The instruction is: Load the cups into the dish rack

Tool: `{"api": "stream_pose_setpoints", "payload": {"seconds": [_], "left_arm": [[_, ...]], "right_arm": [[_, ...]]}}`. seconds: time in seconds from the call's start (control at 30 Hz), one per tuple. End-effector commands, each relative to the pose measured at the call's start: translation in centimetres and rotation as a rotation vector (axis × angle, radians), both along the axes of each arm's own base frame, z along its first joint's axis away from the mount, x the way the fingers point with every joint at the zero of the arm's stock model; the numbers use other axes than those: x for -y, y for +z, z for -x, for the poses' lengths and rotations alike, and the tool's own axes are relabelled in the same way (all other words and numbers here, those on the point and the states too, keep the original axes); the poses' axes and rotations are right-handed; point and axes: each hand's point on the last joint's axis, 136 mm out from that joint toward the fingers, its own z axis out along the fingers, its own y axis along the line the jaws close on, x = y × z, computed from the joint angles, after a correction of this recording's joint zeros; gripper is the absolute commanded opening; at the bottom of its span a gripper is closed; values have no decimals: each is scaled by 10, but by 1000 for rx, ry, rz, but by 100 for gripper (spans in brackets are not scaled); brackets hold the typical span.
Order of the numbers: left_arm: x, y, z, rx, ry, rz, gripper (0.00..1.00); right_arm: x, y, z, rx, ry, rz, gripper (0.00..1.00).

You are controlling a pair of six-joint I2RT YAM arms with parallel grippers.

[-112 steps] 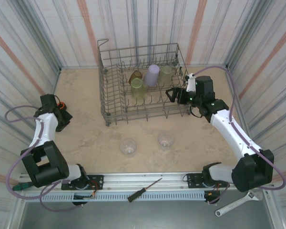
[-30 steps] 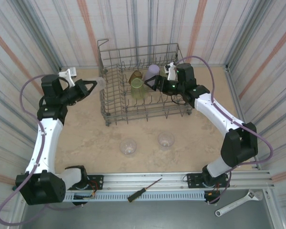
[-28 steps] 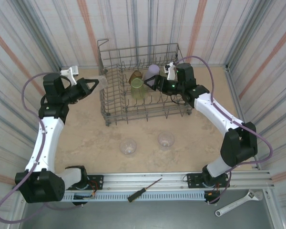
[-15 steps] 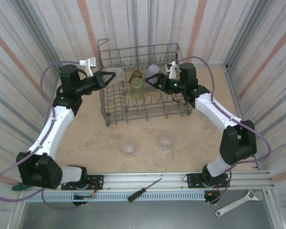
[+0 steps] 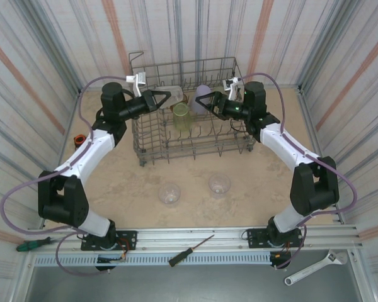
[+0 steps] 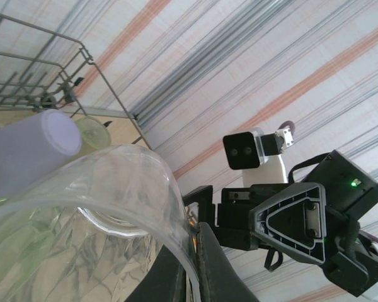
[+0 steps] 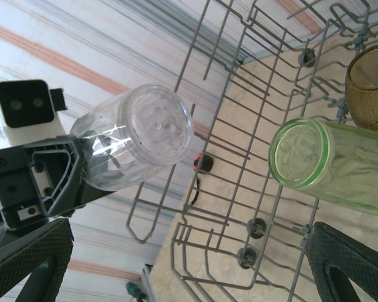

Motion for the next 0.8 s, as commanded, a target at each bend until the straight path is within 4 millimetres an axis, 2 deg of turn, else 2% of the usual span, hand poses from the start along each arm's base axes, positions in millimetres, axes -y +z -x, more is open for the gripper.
{"api": "stream_pose_setpoints", "payload": {"seconds": [0.0, 0.43, 0.77], "left_arm": [[11, 26, 1, 91, -59, 73, 0], [50, 26, 7, 132, -189, 150, 0], [71, 19, 11, 126, -258, 207, 0]], "right_arm": [[-2, 3, 1, 3, 32, -48, 99], [-7, 14, -13, 3, 60, -148, 99], [-9, 20, -20, 10, 63, -229, 99]]}}
